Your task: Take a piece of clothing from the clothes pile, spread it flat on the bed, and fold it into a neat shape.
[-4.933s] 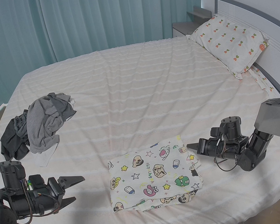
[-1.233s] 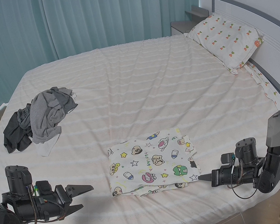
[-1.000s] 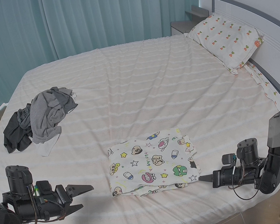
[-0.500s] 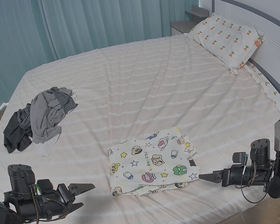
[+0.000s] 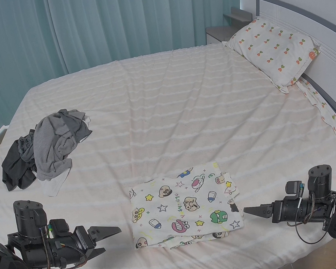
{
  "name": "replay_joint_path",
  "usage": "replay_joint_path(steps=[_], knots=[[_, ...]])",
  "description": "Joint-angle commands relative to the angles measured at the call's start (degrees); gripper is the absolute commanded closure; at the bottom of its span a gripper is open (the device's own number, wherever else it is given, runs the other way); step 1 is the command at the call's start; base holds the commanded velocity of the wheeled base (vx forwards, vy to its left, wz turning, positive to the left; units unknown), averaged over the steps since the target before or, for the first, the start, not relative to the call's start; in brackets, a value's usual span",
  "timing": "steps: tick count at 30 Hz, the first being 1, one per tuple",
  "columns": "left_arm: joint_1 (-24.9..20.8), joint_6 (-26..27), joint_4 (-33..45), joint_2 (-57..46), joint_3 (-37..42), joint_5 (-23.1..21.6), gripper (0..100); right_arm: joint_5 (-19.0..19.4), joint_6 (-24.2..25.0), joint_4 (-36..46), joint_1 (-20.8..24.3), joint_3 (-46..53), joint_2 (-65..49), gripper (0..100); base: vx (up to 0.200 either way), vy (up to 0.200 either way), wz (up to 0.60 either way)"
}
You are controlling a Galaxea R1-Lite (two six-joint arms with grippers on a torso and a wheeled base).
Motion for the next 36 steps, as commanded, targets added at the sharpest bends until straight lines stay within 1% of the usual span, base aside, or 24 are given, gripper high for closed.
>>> replay_joint_path(steps=[1,4,9,13,15,17,19,21,24,29,30,31,32,35,36], knots=[[0.0,-0.1,-0.1,0.3,0.0,0.0,0,0.0,0.0,-0.7,0.0,-0.1,0.0,0,0.2,0.0,0.0],[0.0,-0.1,-0.1,0.4,0.0,0.0,0,-0.1,0.0,-0.7,0.0,-0.1,0.1,0,0.2,0.0,0.0],[0.0,0.0,0.0,0.8,0.1,0.0,0,-0.3,-0.2,-0.7,-0.1,-0.3,1.3,0,0.0,0.0,0.0],[-0.2,0.3,-0.2,4.5,-1.3,0.0,0,0.1,0.1,-0.6,-0.8,-0.8,1.8,0,0.0,0.0,0.0],[-1.3,2.1,-0.1,7.5,-2.7,0.3,0,0.6,0.1,-0.6,-0.8,-1.4,2.8,0,0.0,0.0,0.0],[-2.5,5.7,-0.1,11.7,-3.6,1.7,0,0.9,0.1,-0.6,-0.5,-2.4,4.9,0,0.0,0.0,0.0],[-2.7,9.9,-0.2,16.1,-5.8,5.6,0,0.9,0.1,-0.6,-0.2,-4.0,7.1,0,0.0,0.0,0.0],[-2.7,11.7,-0.6,19.4,-7.8,7.7,0,0.8,0.1,-0.6,-0.2,-5.3,8.6,0,0.0,0.0,0.0],[-2.8,12.1,-3.3,23.3,-10.5,8.7,0,0.9,0.1,-0.6,0.0,-7.4,10.3,0,0.0,0.0,0.0],[-3.1,12.3,-7.1,26.4,-12.0,8.9,0,0.7,0.1,-0.5,1.2,-10.2,11.8,0,0.0,0.0,0.0],[-3.3,12.4,-9.2,27.8,-12.3,9.6,0,0.7,0.1,-0.5,1.7,-11.7,12.3,0,0.0,0.0,0.0],[-3.3,12.4,-9.4,27.9,-12.4,9.6,0,0.7,0.1,-0.4,1.7,-11.8,12.3,0,0.0,0.0,0.0],[-3.2,12.2,-11.8,28.8,-12.3,10.1,0,0.6,0.1,2.0,2.7,-13.9,12.3,0,0.0,0.0,0.0],[-3.3,12.9,-12.3,29.3,-11.9,10.1,0,0.5,0.1,9.4,3.9,-17.5,11.5,0,0.0,0.0,0.0],[-3.4,13.4,-12.3,29.5,-11.8,10.0,0,0.5,0.1,10.8,4.3,-18.3,11.2,0,0.0,0.0,0.0]])
